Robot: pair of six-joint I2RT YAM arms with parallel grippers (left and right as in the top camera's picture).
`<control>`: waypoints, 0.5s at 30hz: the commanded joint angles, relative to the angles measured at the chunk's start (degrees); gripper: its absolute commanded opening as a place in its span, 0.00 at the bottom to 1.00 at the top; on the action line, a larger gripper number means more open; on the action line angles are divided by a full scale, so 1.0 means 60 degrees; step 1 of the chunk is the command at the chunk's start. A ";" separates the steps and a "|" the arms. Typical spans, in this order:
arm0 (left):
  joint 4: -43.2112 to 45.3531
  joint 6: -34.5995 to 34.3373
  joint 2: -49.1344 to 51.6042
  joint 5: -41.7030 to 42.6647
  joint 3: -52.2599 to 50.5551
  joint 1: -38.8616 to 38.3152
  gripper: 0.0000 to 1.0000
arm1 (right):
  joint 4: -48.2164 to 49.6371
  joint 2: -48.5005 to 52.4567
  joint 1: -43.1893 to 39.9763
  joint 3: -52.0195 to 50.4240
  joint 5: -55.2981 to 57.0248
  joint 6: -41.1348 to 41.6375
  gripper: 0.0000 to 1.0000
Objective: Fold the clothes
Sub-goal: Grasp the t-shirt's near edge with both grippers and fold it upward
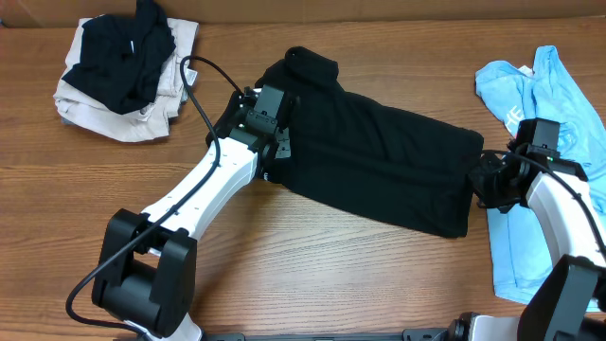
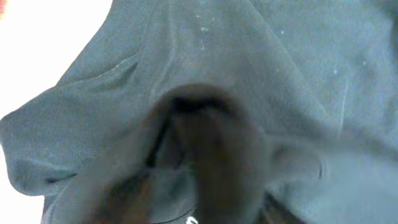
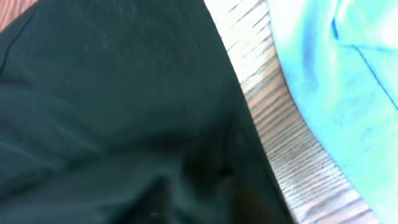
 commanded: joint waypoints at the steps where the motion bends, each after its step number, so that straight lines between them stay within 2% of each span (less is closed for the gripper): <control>1: 0.0058 0.0175 0.0153 -0.0193 0.0015 0.0007 0.87 | 0.0168 0.0047 0.0051 0.0015 0.0098 -0.0069 0.75; 3: 0.0062 0.0492 0.0149 -0.0189 0.0015 0.0051 1.00 | 0.0237 0.0047 0.0051 0.0026 0.0095 -0.0069 0.80; 6: -0.0433 0.1126 0.0084 -0.0087 0.0441 0.0171 1.00 | -0.0051 0.0000 0.0051 0.0401 -0.0157 -0.0277 0.82; 9: -0.1781 0.1596 0.0047 0.0266 0.1745 0.0346 1.00 | -0.0761 -0.0153 0.0044 0.1257 -0.0809 -0.0991 0.83; 13: -0.3738 0.3206 0.0069 0.2299 0.4473 0.0488 1.00 | -0.2335 -0.0226 0.0058 0.3209 -0.1861 -0.2189 0.83; 15: -0.4513 0.3479 0.0131 0.2645 0.5778 0.0484 1.00 | -0.3082 -0.0226 0.0113 0.4164 -0.2000 -0.2568 0.83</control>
